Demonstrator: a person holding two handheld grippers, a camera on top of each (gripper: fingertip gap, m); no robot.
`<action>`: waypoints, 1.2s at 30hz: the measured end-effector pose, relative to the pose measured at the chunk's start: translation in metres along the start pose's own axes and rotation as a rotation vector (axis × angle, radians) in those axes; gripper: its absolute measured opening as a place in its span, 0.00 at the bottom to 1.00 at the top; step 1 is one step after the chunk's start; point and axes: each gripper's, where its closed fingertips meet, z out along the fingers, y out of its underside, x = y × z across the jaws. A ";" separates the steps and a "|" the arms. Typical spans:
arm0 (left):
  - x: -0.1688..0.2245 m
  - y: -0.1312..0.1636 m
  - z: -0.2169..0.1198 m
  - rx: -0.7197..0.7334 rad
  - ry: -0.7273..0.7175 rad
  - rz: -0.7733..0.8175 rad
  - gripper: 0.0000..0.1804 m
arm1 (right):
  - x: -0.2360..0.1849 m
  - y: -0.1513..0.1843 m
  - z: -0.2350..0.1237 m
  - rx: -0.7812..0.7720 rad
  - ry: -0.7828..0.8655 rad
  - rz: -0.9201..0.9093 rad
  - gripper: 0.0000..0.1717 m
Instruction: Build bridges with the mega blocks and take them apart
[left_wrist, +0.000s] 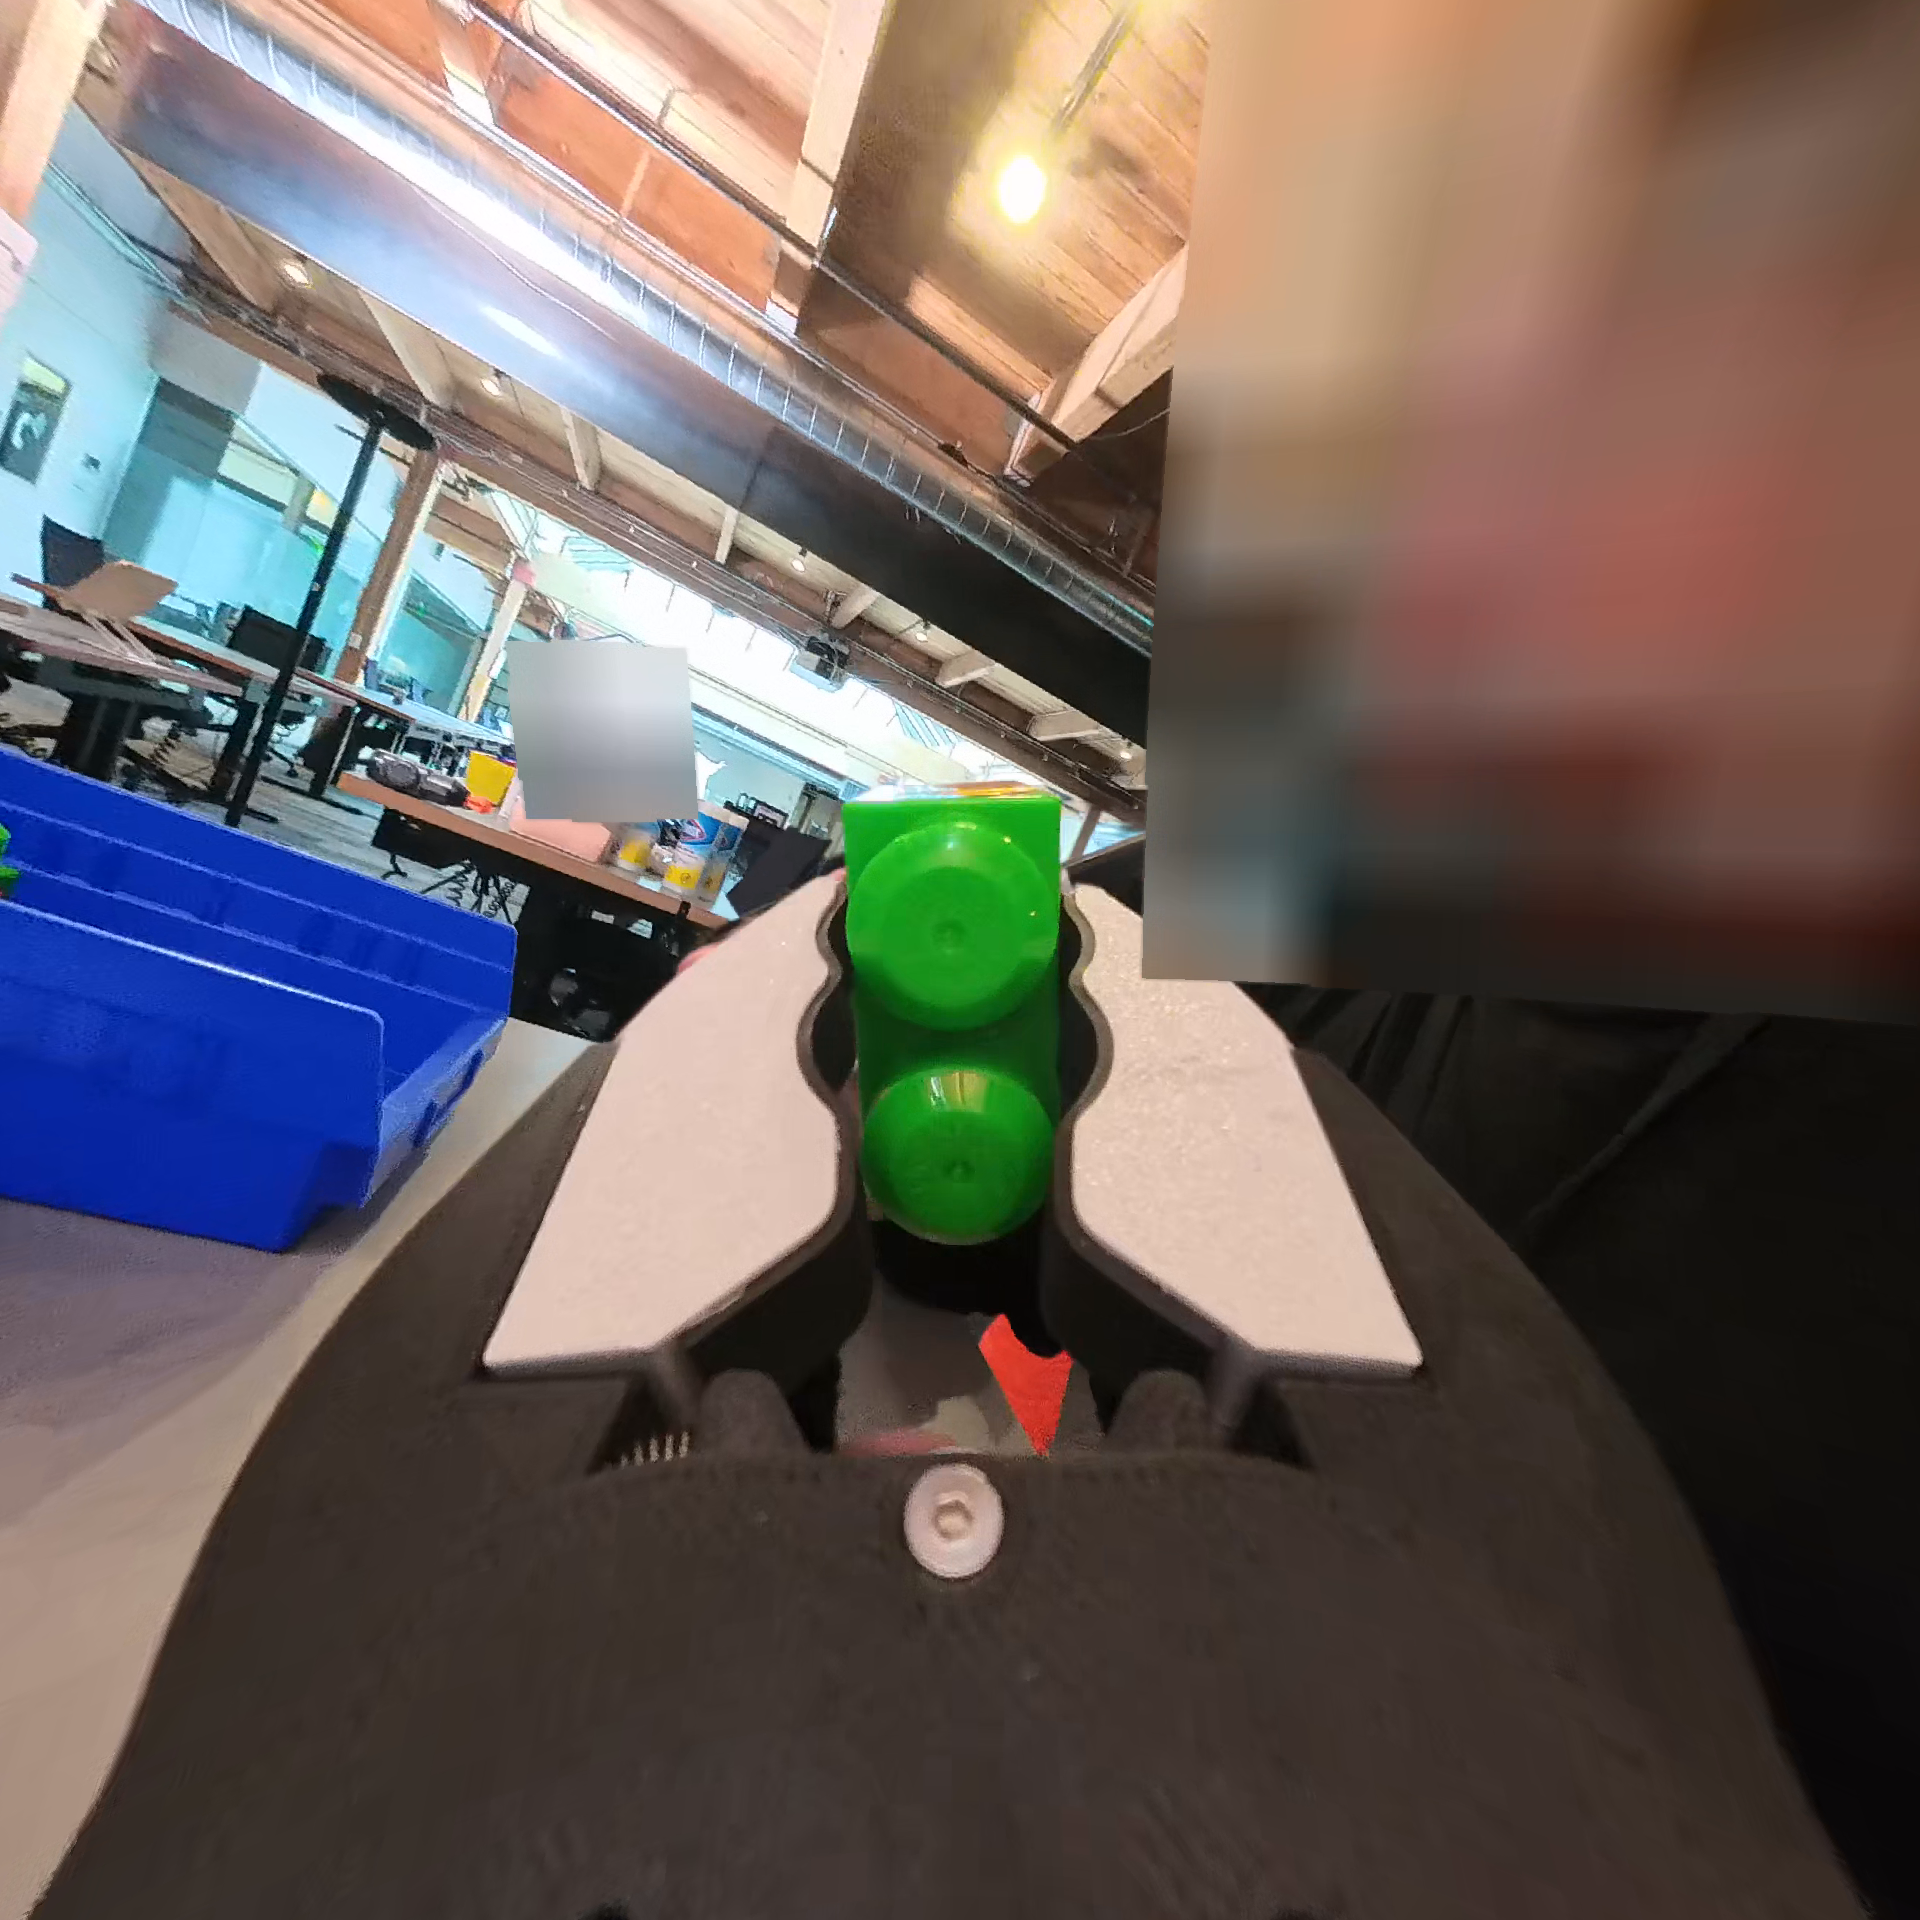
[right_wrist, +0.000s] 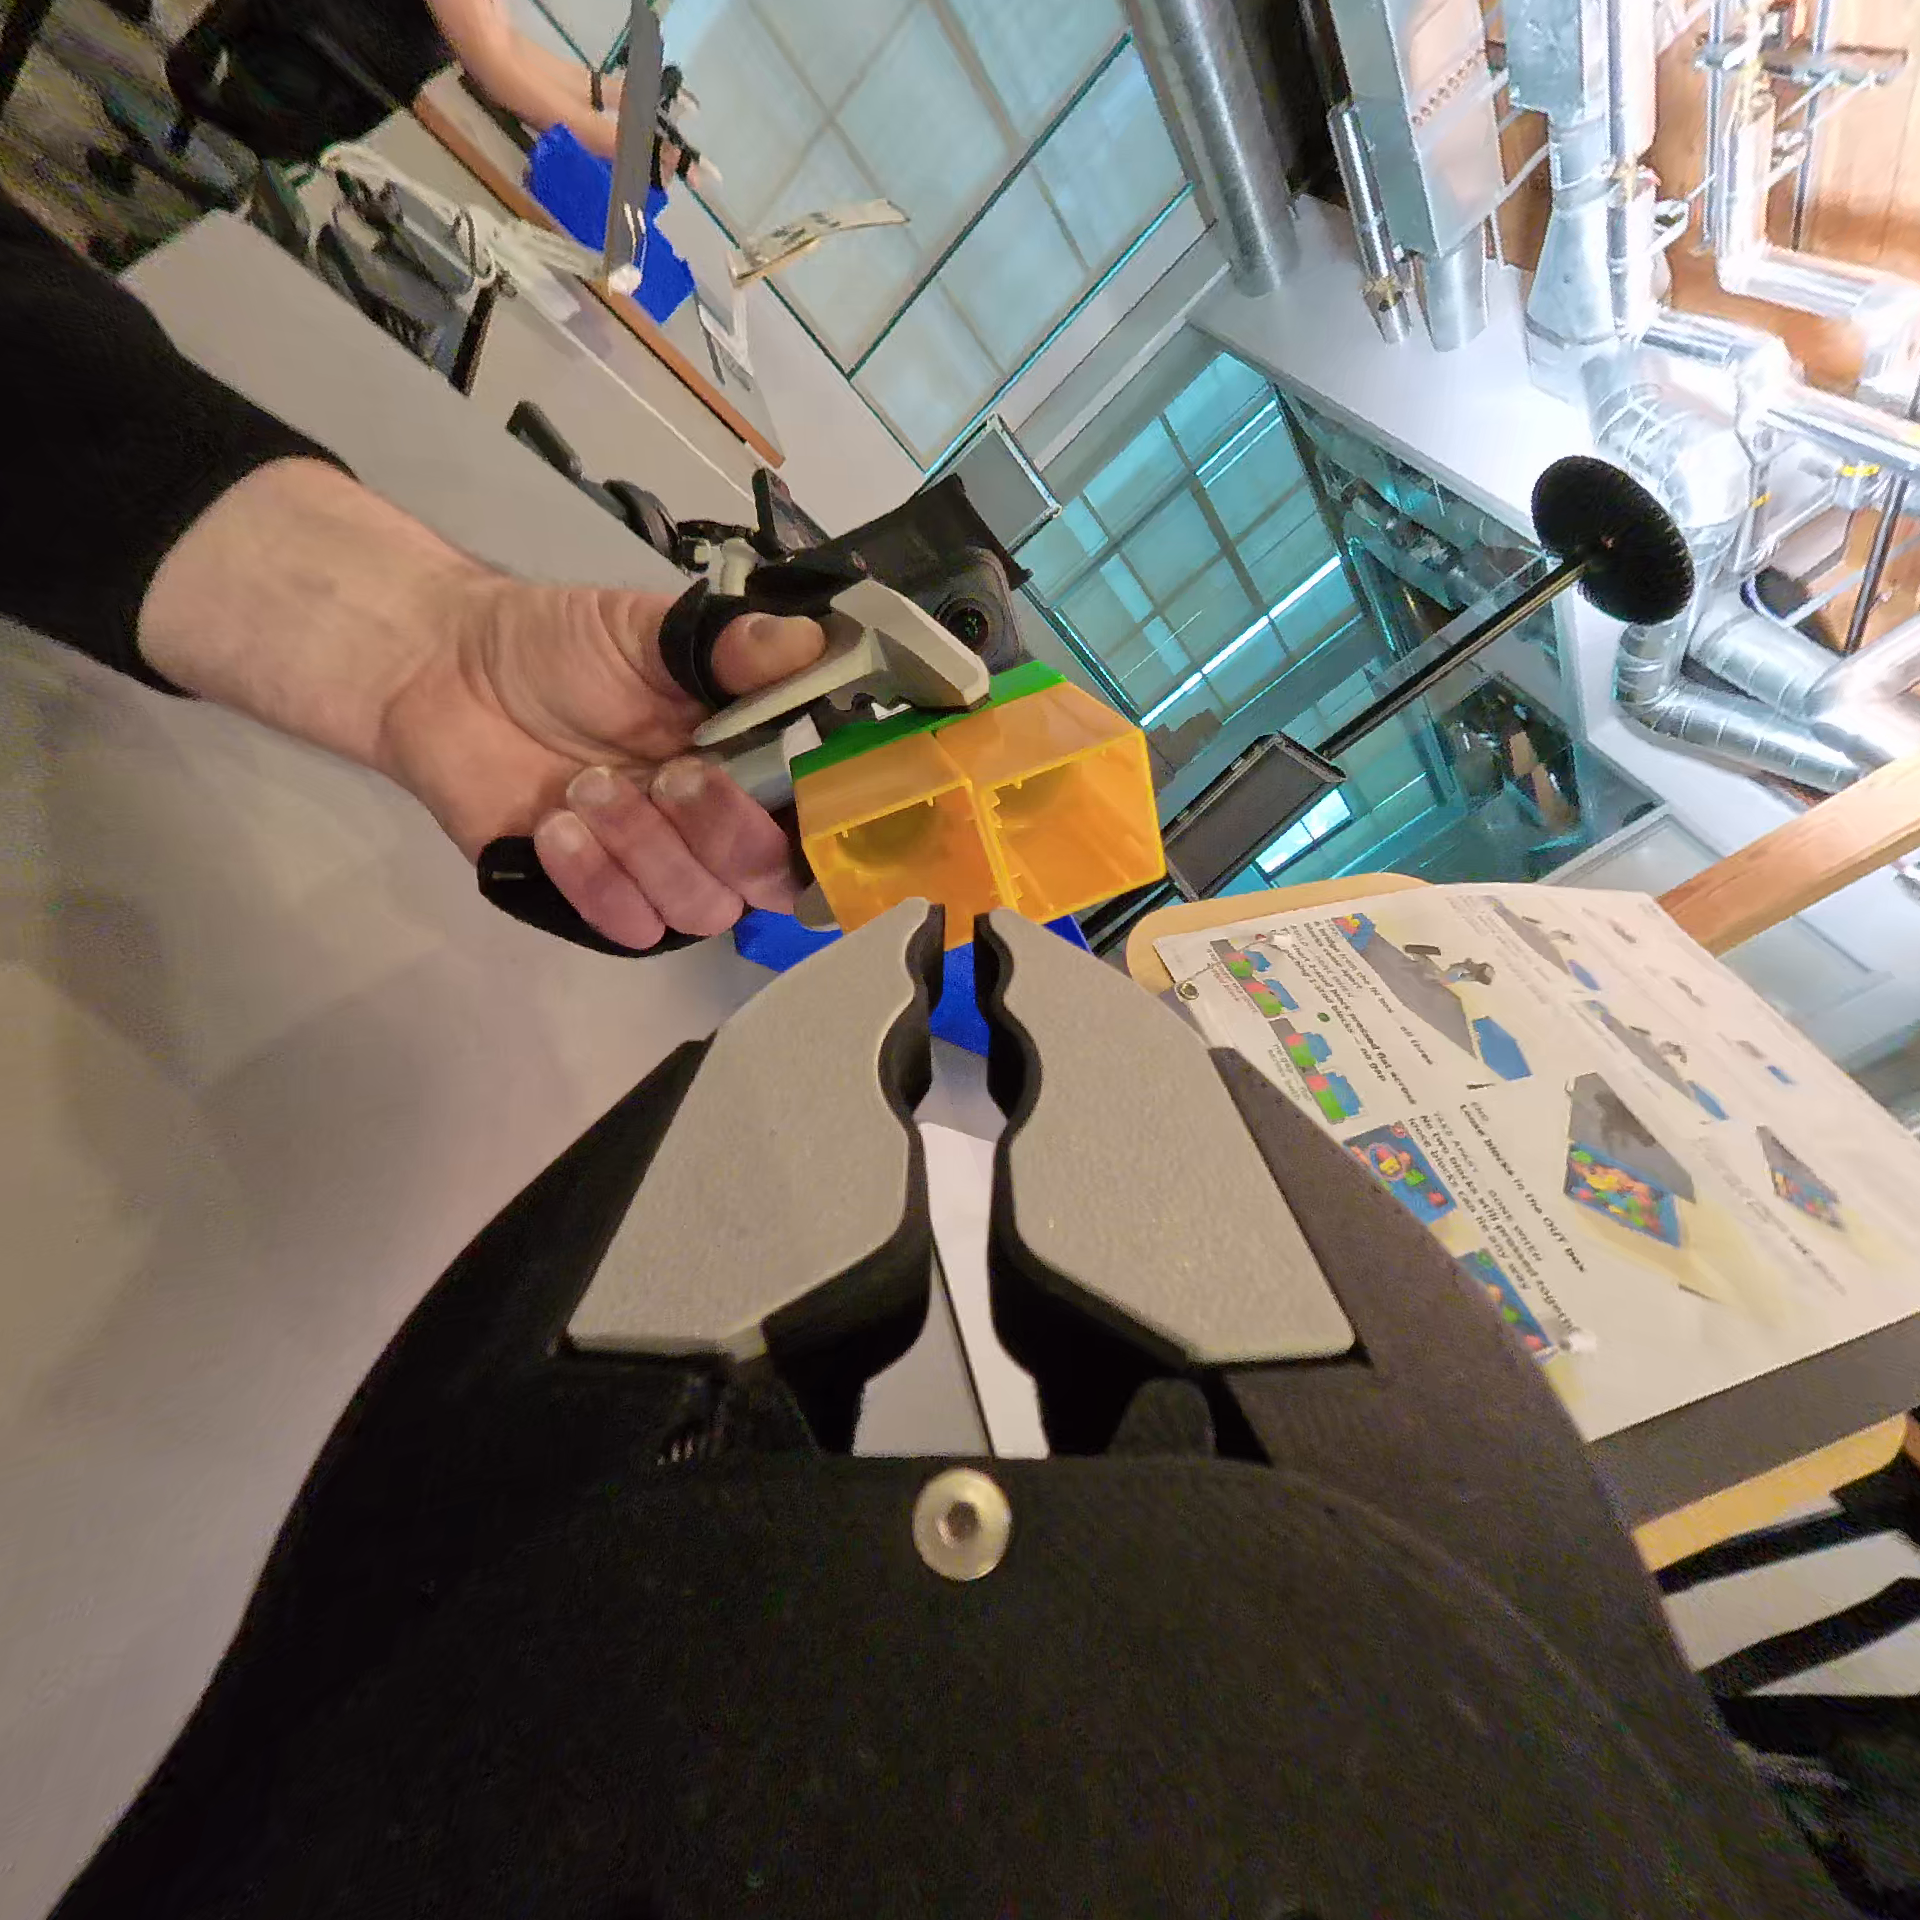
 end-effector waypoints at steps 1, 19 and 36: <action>-0.001 -0.002 0.000 0.003 -0.001 0.000 0.20 | 0.002 0.000 0.000 0.003 0.011 0.017 0.03; -0.007 0.003 0.005 -0.021 -0.052 0.060 0.20 | 0.018 -0.006 -0.009 0.097 -0.041 0.284 0.06; -0.007 0.011 0.018 -0.170 -0.195 0.383 0.20 | 0.023 0.002 0.000 0.281 -0.209 0.934 0.19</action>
